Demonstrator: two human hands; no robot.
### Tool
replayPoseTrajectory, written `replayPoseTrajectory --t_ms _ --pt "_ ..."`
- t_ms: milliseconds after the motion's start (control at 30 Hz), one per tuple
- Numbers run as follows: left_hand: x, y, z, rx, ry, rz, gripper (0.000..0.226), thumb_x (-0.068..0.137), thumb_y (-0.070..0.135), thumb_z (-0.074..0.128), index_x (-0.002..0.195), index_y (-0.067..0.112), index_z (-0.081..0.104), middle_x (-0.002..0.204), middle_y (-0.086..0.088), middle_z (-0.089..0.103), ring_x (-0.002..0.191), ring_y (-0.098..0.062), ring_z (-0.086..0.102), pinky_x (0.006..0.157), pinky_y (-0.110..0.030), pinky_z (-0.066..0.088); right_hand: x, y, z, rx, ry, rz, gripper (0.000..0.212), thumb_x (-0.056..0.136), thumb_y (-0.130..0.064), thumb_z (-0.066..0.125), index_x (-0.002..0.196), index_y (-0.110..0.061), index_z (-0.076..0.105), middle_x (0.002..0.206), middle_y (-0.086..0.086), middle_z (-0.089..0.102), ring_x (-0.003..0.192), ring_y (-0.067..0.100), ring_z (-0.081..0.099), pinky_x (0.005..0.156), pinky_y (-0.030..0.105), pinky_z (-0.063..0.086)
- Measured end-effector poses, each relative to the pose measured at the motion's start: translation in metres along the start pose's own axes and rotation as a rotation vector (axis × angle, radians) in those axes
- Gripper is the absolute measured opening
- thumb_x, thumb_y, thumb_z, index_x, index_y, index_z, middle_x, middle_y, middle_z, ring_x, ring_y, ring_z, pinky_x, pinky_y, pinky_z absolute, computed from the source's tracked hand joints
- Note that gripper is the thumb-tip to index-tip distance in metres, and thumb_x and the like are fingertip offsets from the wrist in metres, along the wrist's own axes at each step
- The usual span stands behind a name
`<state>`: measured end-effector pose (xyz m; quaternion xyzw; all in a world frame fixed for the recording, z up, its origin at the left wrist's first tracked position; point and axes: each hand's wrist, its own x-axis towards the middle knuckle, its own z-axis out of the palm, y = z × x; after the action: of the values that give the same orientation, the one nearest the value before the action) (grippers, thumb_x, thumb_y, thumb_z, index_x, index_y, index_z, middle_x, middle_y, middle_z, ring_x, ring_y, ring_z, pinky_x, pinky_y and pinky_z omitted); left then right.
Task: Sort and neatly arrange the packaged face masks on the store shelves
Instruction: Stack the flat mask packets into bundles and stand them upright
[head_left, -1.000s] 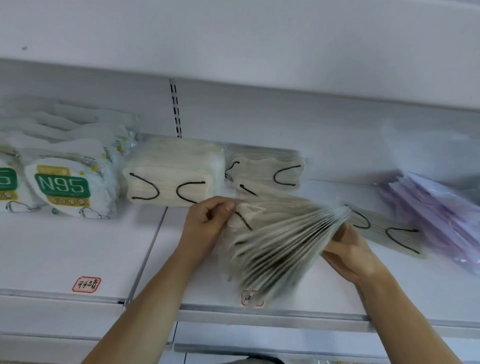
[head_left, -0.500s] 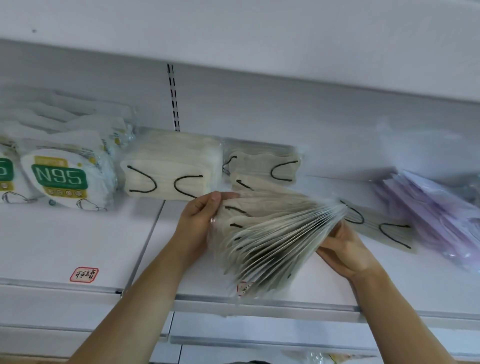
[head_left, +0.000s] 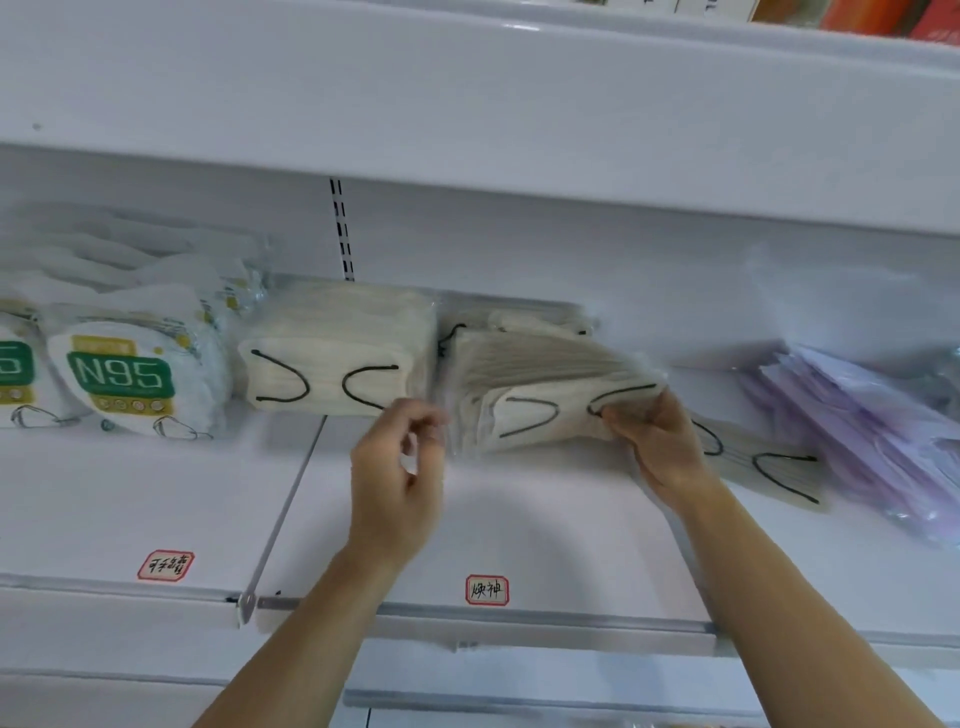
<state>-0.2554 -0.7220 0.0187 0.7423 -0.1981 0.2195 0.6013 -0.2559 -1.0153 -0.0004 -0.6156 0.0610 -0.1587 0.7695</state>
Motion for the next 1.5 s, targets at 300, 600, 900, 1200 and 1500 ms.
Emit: replayPoseTrajectory --t_ms 300,600,900,1200,1500 --pt "0.028 -0.027 0.069 0.738 -0.690 -0.036 0.046 0.093 0.033 0.052 0.137 0.020 0.056 0.133 0.000 0.048 0.130 -0.023 0.045 0.106 -0.042 0.038 0.053 0.012 0.012 -0.442 0.124 -0.018 0.039 0.078 0.000 0.080 0.109 -0.019 0.066 0.097 -0.004 0.075 0.091 0.017 0.070 0.080 0.034 0.056" --pt "0.030 -0.045 0.080 0.838 -0.479 -0.010 0.033 0.088 0.032 0.054 0.115 0.015 0.065 0.116 -0.004 0.053 0.112 -0.027 0.049 0.092 -0.042 0.044 0.056 0.004 0.038 -0.341 0.154 0.048 0.088 0.058 -0.008 0.070 0.142 -0.021 0.045 0.109 -0.003 0.064 0.098 0.009 0.060 0.072 0.017 0.050" --pt "0.034 -0.044 0.074 0.603 -0.250 -0.067 0.006 0.080 0.011 0.062 0.079 0.013 0.056 0.079 -0.001 0.061 0.074 -0.026 0.059 0.058 -0.034 0.041 0.057 0.005 0.032 -0.246 0.175 0.072 0.063 0.099 -0.046 0.051 0.156 -0.021 0.040 0.151 -0.008 0.046 0.131 0.003 0.044 0.097 0.007 0.034" --pt "0.041 -0.041 0.066 0.343 -0.161 -0.237 0.015 0.084 0.010 0.063 0.093 0.016 0.052 0.070 0.010 0.055 0.062 -0.007 0.054 0.055 -0.017 0.033 0.062 0.007 0.039 -0.133 0.334 0.146 0.077 0.098 -0.072 0.031 0.155 -0.021 0.042 0.157 -0.005 0.046 0.143 0.010 0.042 0.118 0.030 0.030" --pt "0.039 -0.043 0.065 0.301 -0.111 -0.176 0.010 0.086 0.005 0.059 0.095 0.011 0.059 0.077 0.002 0.062 0.064 -0.015 0.055 0.061 -0.027 0.043 0.067 -0.004 0.059 -0.142 0.403 0.185 0.078 0.096 -0.075 0.023 0.127 -0.019 0.068 0.121 0.003 0.070 0.115 0.022 0.065 0.110 0.043 0.047"
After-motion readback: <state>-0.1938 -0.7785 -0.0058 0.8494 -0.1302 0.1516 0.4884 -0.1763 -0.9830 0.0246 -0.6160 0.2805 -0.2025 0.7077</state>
